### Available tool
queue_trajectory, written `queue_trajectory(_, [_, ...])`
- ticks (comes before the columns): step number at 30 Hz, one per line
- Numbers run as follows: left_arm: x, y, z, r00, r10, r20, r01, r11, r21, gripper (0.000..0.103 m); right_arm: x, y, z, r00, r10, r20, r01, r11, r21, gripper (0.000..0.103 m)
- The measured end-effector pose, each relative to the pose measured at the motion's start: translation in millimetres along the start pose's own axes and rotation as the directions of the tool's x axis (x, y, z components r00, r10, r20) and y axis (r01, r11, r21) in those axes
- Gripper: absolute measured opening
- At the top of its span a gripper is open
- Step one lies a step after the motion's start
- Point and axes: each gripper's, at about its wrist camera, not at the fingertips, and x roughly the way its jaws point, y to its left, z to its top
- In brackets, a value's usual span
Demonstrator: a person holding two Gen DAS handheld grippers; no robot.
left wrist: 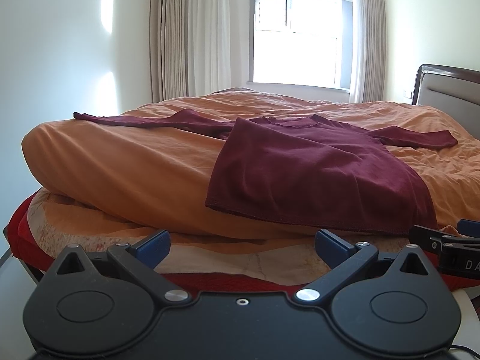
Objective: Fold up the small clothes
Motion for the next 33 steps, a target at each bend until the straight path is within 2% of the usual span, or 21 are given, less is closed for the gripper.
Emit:
queue_trajectory(19, [3.9,-0.9,-0.2,1.000,-0.003,-0.014,0.003,1.000,-0.001,0.102,0.4,-3.1,-1.5,1.000,-0.003,-0.005,0.003,1.000,0.009,0.103])
queue_trajectory(33, [32.7,-3.9,4.2,0.995,-0.017,-0.096,0.017,1.000,0.003,0.102,19.5,0.7,-4.4,0.999,-0.025,-0.045,0.026,1.000,0.014,0.103])
